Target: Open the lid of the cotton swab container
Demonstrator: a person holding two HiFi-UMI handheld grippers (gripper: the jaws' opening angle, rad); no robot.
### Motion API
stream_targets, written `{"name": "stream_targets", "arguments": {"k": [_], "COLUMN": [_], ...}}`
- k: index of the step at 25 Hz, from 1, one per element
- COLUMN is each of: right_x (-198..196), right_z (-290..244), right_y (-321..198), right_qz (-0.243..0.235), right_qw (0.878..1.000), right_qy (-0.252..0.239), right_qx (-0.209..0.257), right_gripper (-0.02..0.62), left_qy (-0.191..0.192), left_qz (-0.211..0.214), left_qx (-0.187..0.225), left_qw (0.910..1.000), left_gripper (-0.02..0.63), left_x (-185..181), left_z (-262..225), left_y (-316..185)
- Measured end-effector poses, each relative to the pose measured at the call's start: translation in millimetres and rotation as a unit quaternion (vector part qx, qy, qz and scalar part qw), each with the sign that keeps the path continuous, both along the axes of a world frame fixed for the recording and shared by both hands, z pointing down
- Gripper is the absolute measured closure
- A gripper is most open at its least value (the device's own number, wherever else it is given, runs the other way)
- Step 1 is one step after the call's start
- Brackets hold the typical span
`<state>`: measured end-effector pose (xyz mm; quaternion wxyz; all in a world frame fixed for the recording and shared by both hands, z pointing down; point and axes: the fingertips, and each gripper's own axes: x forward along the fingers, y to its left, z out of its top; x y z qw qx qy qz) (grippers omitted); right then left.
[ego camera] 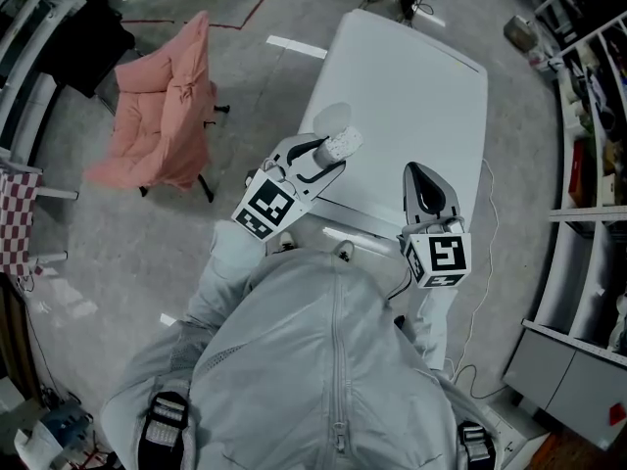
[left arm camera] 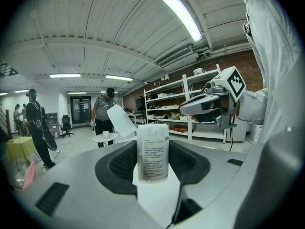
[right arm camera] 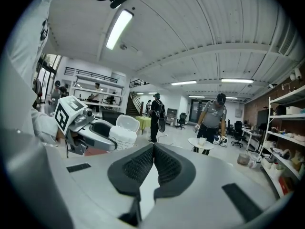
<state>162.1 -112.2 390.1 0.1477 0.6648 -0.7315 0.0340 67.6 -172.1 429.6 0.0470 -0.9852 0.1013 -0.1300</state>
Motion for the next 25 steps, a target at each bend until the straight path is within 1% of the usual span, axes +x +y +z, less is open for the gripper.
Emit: {"name": "stream_targets", "arguments": {"k": [5, 12, 17, 25], "right_x": [-2, -10, -5, -10], "right_z": [-4, -3, -3, -1], "right_y": [4, -10, -10, -37], "right_qz": [-0.002, 0.004, 0.011, 0.023], "right_qw": [1.000, 1.000, 1.000, 0.999], "right_qy": [0.001, 0.002, 0.000, -0.003], "right_qx": [-0.001, -0.009, -0.018, -0.027], "right_gripper": [0.561, 0.560, 0.560, 0.560], "left_qy": [-0.004, 0.002, 0.004, 0.008], "left_qz": [0.019, 0.037, 0.052, 0.067], "left_qx": [0.013, 0.006, 0.002, -0.005], "left_qw": [0.9997, 0.9993, 0.9986, 0.9977], "left_gripper": [0.399, 0.398, 0.399, 0.399], "left_x": [12, 11, 20, 17], "left_z": [-8, -11, -14, -13], "left_y": [10, -1, -1, -29]}}
